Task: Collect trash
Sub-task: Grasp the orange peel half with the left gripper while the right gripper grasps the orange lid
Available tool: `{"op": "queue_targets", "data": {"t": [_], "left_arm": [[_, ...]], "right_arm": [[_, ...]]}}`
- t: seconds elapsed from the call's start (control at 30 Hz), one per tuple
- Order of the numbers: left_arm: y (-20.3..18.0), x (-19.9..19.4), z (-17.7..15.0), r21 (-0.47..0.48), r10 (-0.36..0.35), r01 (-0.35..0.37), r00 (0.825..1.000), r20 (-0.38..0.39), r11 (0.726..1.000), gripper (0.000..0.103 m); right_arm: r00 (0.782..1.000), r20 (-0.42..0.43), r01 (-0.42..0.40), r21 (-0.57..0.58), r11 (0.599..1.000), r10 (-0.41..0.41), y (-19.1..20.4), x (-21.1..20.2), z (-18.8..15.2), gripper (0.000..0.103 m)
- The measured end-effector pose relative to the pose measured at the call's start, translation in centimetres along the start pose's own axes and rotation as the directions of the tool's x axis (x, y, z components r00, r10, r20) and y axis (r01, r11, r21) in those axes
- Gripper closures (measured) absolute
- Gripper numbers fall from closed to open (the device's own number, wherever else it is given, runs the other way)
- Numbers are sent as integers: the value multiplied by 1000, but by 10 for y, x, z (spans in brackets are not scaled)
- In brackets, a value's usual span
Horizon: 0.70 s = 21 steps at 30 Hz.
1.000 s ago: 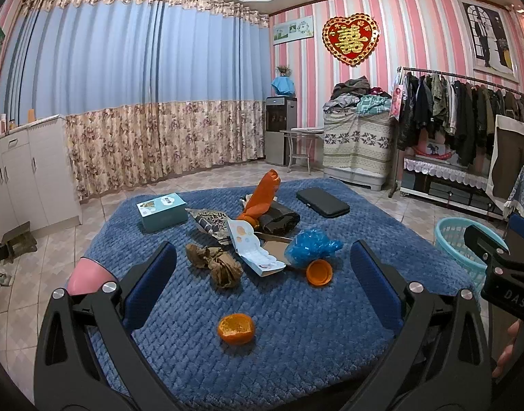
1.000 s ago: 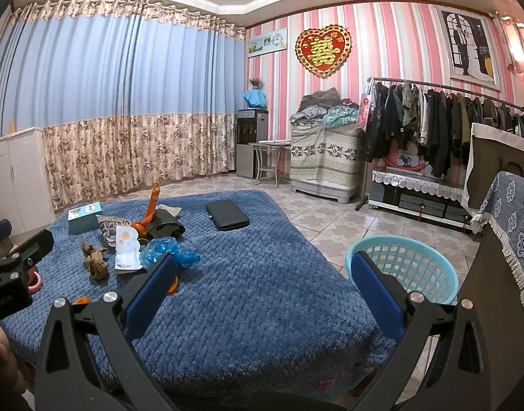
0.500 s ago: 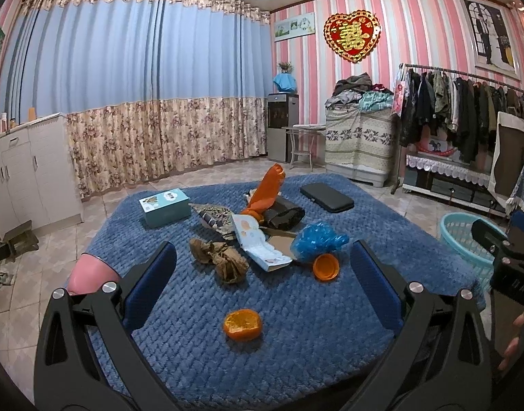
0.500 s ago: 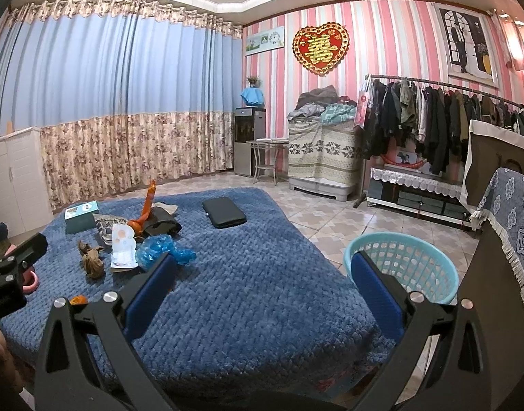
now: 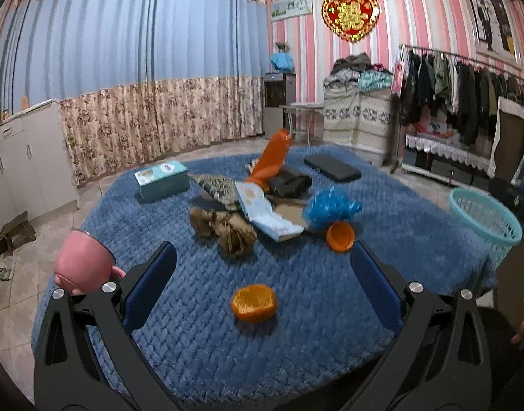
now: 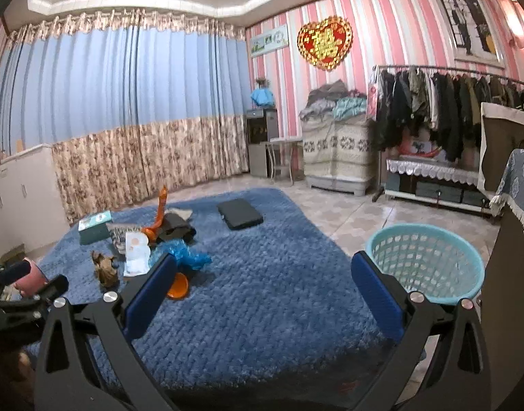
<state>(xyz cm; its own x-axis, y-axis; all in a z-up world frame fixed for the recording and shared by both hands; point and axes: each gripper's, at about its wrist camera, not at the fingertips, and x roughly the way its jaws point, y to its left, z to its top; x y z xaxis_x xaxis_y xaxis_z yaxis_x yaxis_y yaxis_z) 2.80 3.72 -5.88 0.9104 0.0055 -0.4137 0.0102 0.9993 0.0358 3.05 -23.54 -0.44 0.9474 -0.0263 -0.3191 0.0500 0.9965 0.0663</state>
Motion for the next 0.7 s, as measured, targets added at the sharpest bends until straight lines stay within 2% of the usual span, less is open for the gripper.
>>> {"op": "queue_targets", "data": {"t": [0.07, 0.2, 0.4, 0.53, 0.67, 0.7], "left_arm": [[0, 5, -3, -2, -1, 1, 1000, -22, 1000, 5], [3, 16, -10, -9, 18, -19, 998, -54, 1000, 5], [8, 38, -24, -28, 30, -33, 994, -109, 999, 5], [11, 55, -32, -44, 50, -57, 986, -157, 997, 5], [16, 68, -35, -54, 38, -49, 984, -176, 997, 5], [16, 71, -36, -53, 25, -36, 982, -186, 998, 9]], "right_arm": [[1000, -13, 22, -11, 1000, -22, 1, 3, -2, 4], [999, -40, 10, -45, 999, -12, 4, 11, -4, 4], [996, -53, 69, -52, 996, -72, 3, 21, -6, 4], [991, -133, 36, 22, 999, -33, -10, 38, -11, 4], [991, -128, 45, -1, 999, -44, -8, 44, -14, 4], [991, -126, 49, -11, 999, -50, -7, 45, -14, 4]]}}
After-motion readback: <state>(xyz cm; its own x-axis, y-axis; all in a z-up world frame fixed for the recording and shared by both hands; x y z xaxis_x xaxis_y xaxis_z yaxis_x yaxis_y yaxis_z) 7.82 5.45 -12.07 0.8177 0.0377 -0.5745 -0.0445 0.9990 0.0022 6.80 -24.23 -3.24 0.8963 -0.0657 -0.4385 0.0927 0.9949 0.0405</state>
